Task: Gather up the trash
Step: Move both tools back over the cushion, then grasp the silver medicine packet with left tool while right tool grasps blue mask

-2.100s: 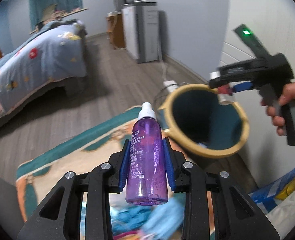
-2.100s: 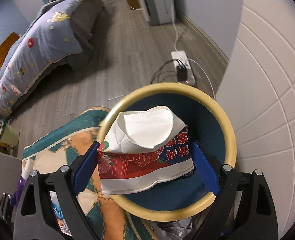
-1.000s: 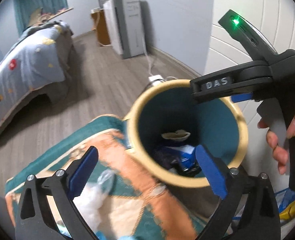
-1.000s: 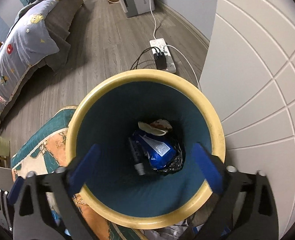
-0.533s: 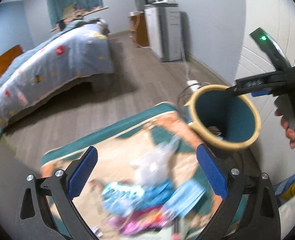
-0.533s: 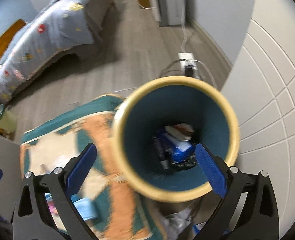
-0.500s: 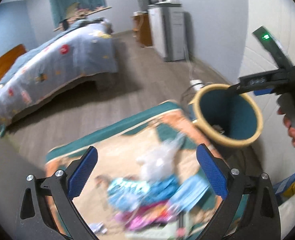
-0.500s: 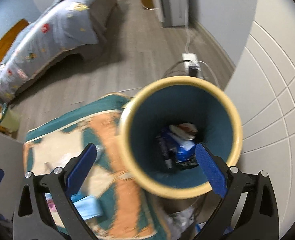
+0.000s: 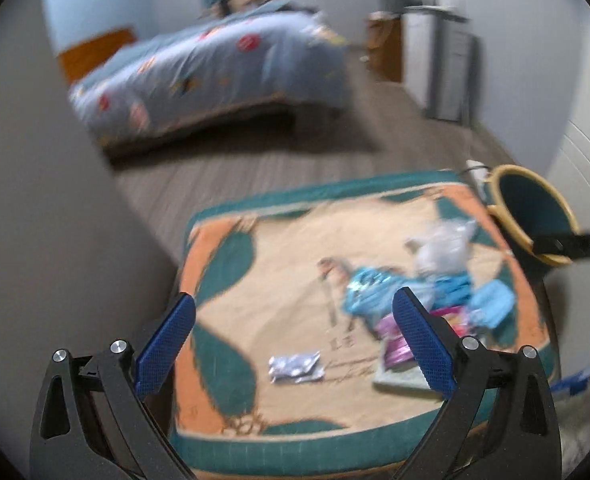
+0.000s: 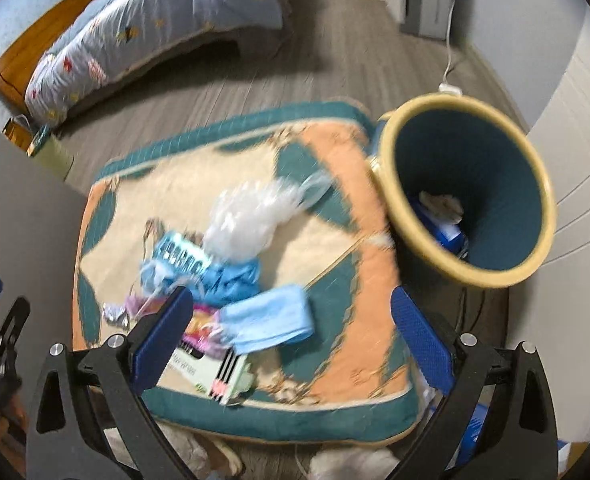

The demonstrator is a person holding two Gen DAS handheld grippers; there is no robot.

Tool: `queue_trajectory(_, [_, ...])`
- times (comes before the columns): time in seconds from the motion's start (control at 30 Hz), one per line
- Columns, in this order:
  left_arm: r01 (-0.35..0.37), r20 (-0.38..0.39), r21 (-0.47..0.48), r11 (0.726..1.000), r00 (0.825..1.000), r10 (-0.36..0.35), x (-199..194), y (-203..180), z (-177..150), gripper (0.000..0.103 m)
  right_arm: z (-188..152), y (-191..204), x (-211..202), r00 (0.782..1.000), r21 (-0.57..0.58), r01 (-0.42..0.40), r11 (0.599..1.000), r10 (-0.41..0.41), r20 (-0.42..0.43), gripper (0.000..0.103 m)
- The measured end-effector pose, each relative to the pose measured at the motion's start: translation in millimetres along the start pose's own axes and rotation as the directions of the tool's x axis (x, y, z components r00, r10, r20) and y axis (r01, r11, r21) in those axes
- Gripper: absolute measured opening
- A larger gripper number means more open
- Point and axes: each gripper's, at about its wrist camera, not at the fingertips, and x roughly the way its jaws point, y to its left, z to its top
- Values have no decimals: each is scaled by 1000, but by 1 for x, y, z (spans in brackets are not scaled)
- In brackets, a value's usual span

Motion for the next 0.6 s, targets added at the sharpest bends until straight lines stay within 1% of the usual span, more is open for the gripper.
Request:
queue_trajectory(0.1, [10,-62,-112,994,998,-17,19,23,-12,98,-3,10,14,999,-9,27,1000,-27,-26,97])
queue_trajectory(0.17, [14,-100,-146,989,995,-29,33,30,-22,98,-4,12,21,998,-1,40,999,-40,-38,97])
queue_trajectory(0.27, [-18,-170,-117,993,986,-2,50,30,-36,98,-4,10,31,996,8,63,998,-62,-58,97])
queue_trajectory(0.3, [-45,-214,-92,995,976,25,60,29,-41,98,-4,10,35,995,11,70,998,-69,-67,97])
queue_trajectory(0.37, [-68,-261,-61,996,964,49,72,27,-47,98,-4,8,41,993,11,81,997,-80,-82,97])
queue_trajectory(0.5, [-65,-286,-53,996,957,47,82,24,-50,98,-4,6,52,989,-1,109,994,-109,-99,97])
queue_trajectory(0.6, [-58,-309,-53,997,950,39,93,21,-53,98,-6,3,61,988,0,97,995,-96,-122,97])
